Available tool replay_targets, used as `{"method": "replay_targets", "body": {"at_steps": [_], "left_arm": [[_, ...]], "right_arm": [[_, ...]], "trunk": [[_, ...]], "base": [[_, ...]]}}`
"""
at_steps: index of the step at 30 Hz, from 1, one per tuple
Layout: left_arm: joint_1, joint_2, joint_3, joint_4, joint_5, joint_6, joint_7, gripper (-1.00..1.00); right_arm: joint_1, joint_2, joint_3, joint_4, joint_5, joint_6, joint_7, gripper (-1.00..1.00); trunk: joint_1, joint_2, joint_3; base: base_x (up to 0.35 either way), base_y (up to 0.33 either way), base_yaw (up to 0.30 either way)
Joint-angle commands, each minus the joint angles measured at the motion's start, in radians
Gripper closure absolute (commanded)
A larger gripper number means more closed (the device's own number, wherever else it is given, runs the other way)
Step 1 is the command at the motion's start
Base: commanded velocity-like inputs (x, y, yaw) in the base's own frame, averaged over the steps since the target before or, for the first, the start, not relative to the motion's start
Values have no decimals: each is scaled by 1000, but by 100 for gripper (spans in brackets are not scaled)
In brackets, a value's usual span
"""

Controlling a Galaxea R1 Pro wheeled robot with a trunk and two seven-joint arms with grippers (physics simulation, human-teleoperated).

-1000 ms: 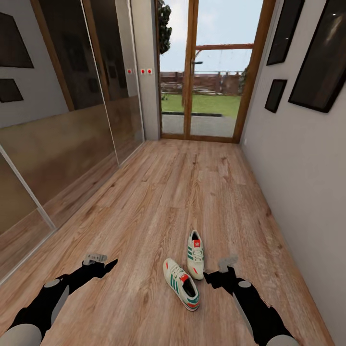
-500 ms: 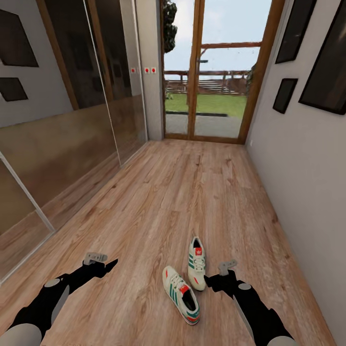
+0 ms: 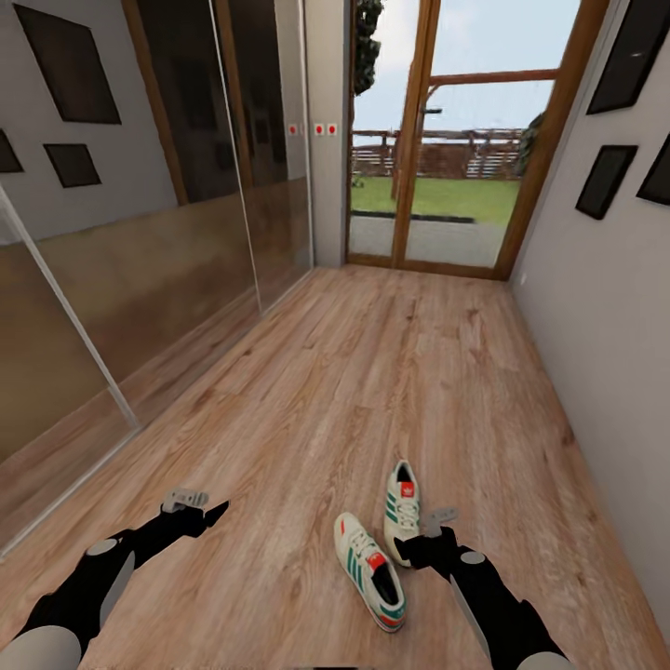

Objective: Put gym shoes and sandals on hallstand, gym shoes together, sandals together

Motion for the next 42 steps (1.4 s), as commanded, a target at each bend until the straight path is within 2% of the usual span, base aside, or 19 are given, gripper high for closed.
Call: {"method": "replay_targets", "body": {"at_steps": [1, 10, 12, 14, 19, 26, 27, 33, 42], "left_arm": [[-1, -1, 4, -1, -4, -1, -6, -100], [-3, -4, 3, -84, -1, 12, -17, -100], [-6, -5, -5, -97, -1, 18, -26, -100], [-11, -9, -29, -123, 2, 49, -42, -100], [-10, -28, -55, -189, 3, 134, -53, -100], [-3, -37, -71, -234, 0, 167, -57, -100], [-3, -37, -79, -259, 1, 183, -56, -100], [-2, -36, -85, -281, -1, 229, -56, -100], [-3, -37, -84, -288, 0, 238, -56, -100]], "right_arm": [[0, 0, -2, -2, 10, 5, 5, -100], [-1, 0, -4, -1, 10, 6, 5, -100], [0, 0, -4, -1, 10, 6, 5, -100], [0, 0, -4, -2, 10, 5, 4, -100], [0, 0, -5, -2, 10, 6, 3, -100], [0, 0, -4, -5, 10, 7, 2, -100], [-1, 1, -4, -6, 10, 7, 2, -100], [-1, 2, -4, -7, 10, 7, 2, -100], [0, 2, -4, -9, 10, 7, 2, -100]], "trunk": [[0, 0, -2], [0, -1, -8], [1, -1, -16], [2, -2, -24], [4, -3, -45], [7, -4, -82], [8, -5, -87], [11, -6, -118], [15, -8, -164]], "base": [[0, 0, 200], [0, 0, 48], [0, 0, 7], [0, 0, 3], [0, 0, 1], [0, 0, 50], [0, 0, 143], [0, 0, 176], [0, 0, 208]]}}
